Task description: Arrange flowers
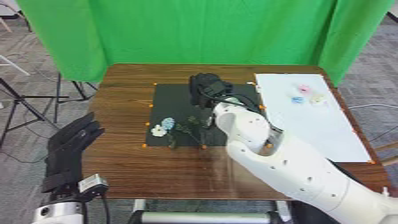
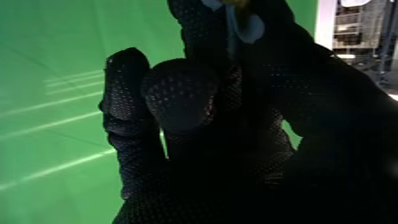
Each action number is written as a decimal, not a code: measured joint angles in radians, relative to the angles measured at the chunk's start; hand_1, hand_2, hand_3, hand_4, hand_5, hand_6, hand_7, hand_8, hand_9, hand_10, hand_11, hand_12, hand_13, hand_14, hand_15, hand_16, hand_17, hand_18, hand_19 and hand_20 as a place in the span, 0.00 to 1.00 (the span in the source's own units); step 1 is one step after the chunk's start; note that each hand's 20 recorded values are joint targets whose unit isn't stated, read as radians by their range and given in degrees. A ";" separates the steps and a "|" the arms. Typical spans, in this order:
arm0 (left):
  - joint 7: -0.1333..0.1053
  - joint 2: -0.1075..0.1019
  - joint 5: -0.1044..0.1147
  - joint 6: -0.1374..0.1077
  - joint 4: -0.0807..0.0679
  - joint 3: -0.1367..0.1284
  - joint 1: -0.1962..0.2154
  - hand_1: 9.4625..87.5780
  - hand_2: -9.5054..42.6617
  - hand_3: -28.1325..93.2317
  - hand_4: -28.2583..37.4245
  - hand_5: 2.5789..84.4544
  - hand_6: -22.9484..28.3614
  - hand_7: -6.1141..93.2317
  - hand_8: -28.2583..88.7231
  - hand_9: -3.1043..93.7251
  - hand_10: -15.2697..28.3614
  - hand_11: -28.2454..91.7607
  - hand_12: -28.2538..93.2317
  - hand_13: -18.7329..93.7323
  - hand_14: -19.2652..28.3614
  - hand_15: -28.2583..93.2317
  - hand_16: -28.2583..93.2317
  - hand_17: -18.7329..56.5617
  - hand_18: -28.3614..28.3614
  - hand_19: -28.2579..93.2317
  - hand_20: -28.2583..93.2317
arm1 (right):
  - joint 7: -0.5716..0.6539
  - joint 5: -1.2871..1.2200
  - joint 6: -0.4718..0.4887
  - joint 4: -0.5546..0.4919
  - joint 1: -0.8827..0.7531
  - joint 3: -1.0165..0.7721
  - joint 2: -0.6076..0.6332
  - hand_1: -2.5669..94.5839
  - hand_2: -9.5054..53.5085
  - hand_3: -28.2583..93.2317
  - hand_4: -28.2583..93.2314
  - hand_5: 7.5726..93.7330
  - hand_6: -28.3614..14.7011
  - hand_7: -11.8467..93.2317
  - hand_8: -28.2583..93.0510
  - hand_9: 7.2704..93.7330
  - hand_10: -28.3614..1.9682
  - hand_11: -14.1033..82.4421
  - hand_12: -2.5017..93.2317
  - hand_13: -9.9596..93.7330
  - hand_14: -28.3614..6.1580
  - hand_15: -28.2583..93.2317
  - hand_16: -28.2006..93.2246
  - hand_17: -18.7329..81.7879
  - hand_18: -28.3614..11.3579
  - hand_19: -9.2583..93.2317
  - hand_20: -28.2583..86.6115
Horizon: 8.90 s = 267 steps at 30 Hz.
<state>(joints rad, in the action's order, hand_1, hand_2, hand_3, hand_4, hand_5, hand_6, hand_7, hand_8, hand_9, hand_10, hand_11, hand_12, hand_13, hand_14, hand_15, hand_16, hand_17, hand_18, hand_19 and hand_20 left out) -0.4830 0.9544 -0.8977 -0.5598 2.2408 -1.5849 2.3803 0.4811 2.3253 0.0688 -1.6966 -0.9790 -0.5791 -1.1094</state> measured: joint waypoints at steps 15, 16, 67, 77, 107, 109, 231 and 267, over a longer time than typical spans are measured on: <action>0.033 0.007 -0.015 0.038 -0.017 0.008 -0.048 0.22 0.24 0.91 0.14 0.49 0.68 0.22 0.15 0.39 0.81 0.57 0.29 0.38 0.97 0.78 0.09 0.13 0.87 0.72 0.27 | -0.014 0.095 0.083 0.096 -0.104 -0.068 -0.181 0.58 0.04 0.85 0.00 0.83 0.62 0.37 0.26 0.91 0.63 0.39 0.36 0.84 0.68 0.83 0.40 0.61 0.22 1.00 0.35; 0.034 0.007 -0.015 0.039 -0.018 0.009 -0.050 0.22 0.24 0.91 0.14 0.49 0.68 0.22 0.15 0.39 0.81 0.57 0.29 0.38 0.97 0.78 0.09 0.13 0.87 0.72 0.27 | -0.011 0.095 0.084 0.102 -0.107 -0.067 -0.184 0.58 0.04 0.85 0.00 0.83 0.62 0.37 0.26 0.91 0.63 0.39 0.36 0.84 0.68 0.83 0.40 0.61 0.22 1.00 0.35; 0.052 0.016 -0.024 0.052 -0.022 0.016 -0.059 0.22 0.23 0.91 0.15 0.49 0.68 0.22 0.15 0.39 0.82 0.57 0.29 0.39 0.97 0.78 0.09 0.13 0.87 0.72 0.27 | -0.005 0.128 0.185 0.098 -0.155 -0.122 -0.213 0.45 0.00 0.94 0.00 0.64 0.53 0.34 0.12 0.63 0.38 0.50 0.22 0.70 0.56 0.86 0.40 0.52 0.20 1.00 0.27; 0.032 0.015 -0.016 0.044 -0.017 0.011 -0.034 0.22 0.23 0.91 0.15 0.49 0.68 0.22 0.15 0.39 0.82 0.57 0.29 0.39 0.97 0.78 0.09 0.13 0.87 0.72 0.27 | 0.018 0.101 0.184 0.061 -0.094 -0.055 -0.157 0.45 0.00 0.94 0.00 0.62 0.52 0.33 0.13 0.62 0.36 0.49 0.21 0.70 0.53 0.86 0.39 0.51 0.18 1.00 0.26; -0.035 -0.013 0.016 -0.014 0.000 0.012 0.029 0.23 0.23 0.91 0.15 0.49 0.68 0.22 0.15 0.39 0.81 0.56 0.29 0.38 0.97 0.78 0.09 0.12 0.88 0.72 0.27 | 0.090 -0.153 0.191 -0.027 0.008 -0.193 0.307 0.37 0.09 0.94 0.03 0.55 0.49 0.28 0.14 0.56 0.32 0.39 0.20 0.68 0.50 0.87 0.36 0.50 0.19 1.00 0.24; -0.035 -0.013 0.016 -0.014 0.000 0.012 0.029 0.23 0.23 0.91 0.14 0.49 0.68 0.22 0.15 0.39 0.81 0.56 0.29 0.38 0.97 0.78 0.09 0.12 0.88 0.72 0.27 | 0.102 -0.167 0.188 -0.011 -0.011 -0.220 0.332 0.37 0.09 0.94 0.03 0.54 0.48 0.28 0.14 0.56 0.32 0.39 0.20 0.68 0.51 0.87 0.36 0.50 0.19 1.00 0.24; 0.024 0.034 -0.016 0.022 -0.006 0.026 -0.015 0.23 0.23 0.91 0.15 0.49 0.68 0.22 0.15 0.39 0.81 0.57 0.29 0.39 0.97 0.78 0.09 0.13 0.87 0.72 0.27 | -0.133 0.074 -0.103 -0.014 -0.124 -0.128 0.161 0.53 0.08 0.81 0.00 0.85 0.71 0.32 0.24 0.86 0.64 0.40 0.27 0.83 0.70 0.82 0.39 0.57 0.23 1.00 0.27; 0.033 0.038 -0.021 0.039 -0.009 0.026 -0.026 0.23 0.23 0.91 0.14 0.49 0.68 0.22 0.15 0.39 0.81 0.57 0.29 0.39 0.97 0.78 0.09 0.13 0.87 0.72 0.27 | -0.157 0.173 0.022 0.068 -0.216 -0.195 0.003 0.50 0.05 0.84 0.00 0.82 0.70 0.33 0.23 0.82 0.62 0.40 0.27 0.80 0.66 0.83 0.39 0.54 0.23 1.00 0.25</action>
<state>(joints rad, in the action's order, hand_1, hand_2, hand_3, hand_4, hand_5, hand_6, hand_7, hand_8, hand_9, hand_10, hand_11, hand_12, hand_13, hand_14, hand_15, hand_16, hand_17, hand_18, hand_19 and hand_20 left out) -0.4498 0.9927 -0.9183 -0.5211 2.2322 -1.5589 2.3545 0.3237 2.4980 0.0911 -1.6282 -1.1953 -0.7744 -1.1059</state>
